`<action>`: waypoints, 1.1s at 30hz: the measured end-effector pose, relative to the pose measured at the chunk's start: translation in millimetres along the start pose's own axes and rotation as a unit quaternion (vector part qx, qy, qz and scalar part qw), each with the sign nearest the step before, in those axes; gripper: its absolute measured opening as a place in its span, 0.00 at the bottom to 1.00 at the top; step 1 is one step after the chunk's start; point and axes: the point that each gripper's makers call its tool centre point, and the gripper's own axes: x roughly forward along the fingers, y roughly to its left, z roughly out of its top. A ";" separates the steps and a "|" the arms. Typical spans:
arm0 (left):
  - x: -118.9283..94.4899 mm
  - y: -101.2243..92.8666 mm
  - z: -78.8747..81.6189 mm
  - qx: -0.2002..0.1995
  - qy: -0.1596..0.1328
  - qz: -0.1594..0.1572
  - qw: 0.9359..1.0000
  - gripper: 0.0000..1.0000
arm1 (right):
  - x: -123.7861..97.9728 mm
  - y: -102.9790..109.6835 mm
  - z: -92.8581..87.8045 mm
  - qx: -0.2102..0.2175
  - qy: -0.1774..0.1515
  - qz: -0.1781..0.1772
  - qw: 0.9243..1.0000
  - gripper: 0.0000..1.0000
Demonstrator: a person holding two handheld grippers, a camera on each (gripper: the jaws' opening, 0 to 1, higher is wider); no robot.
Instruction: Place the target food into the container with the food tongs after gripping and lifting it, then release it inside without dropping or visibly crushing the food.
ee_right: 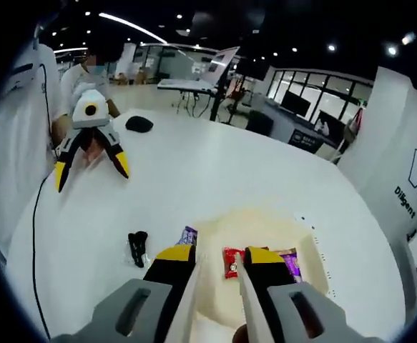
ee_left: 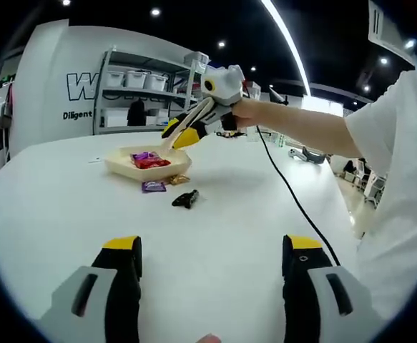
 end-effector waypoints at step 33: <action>5.7 -13.6 -0.7 0.009 0.007 -0.013 1.000 0.79 | -2.8 42.8 -29.4 0.069 -0.030 -0.032 0.997 0.21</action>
